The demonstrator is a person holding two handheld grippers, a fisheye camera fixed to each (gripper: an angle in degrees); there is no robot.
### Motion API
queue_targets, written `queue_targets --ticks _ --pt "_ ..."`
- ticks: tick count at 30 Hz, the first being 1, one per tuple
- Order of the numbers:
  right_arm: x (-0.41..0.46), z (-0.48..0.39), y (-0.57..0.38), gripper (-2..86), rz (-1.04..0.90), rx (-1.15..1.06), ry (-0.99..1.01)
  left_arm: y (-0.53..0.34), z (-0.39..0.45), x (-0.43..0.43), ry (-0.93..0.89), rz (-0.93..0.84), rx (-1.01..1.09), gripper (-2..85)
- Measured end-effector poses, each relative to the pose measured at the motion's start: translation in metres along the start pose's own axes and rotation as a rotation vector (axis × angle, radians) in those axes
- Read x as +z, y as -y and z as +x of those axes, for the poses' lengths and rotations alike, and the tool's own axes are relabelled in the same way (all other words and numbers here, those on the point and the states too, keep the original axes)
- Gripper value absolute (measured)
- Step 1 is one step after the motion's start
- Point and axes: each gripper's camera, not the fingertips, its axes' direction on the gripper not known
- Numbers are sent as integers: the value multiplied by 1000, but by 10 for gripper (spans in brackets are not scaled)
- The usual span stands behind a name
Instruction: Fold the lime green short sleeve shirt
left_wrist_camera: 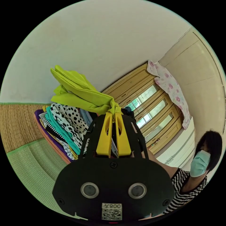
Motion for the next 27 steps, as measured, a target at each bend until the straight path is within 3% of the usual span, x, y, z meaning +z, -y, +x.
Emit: queue_targets --ticks 5,10,23,27 --pt "-28 162 -67 20 6 291 -63 -1 -54 134 86 -238 -168 22" --pt "-49 244 -120 21 40 395 5 9 -56 189 64 -286 -214 25" --pt "-72 229 -136 19 59 377 -138 62 -9 248 72 -303 -219 36" --pt "-88 184 -154 6 177 306 -185 72 12 247 44 -274 -213 27"
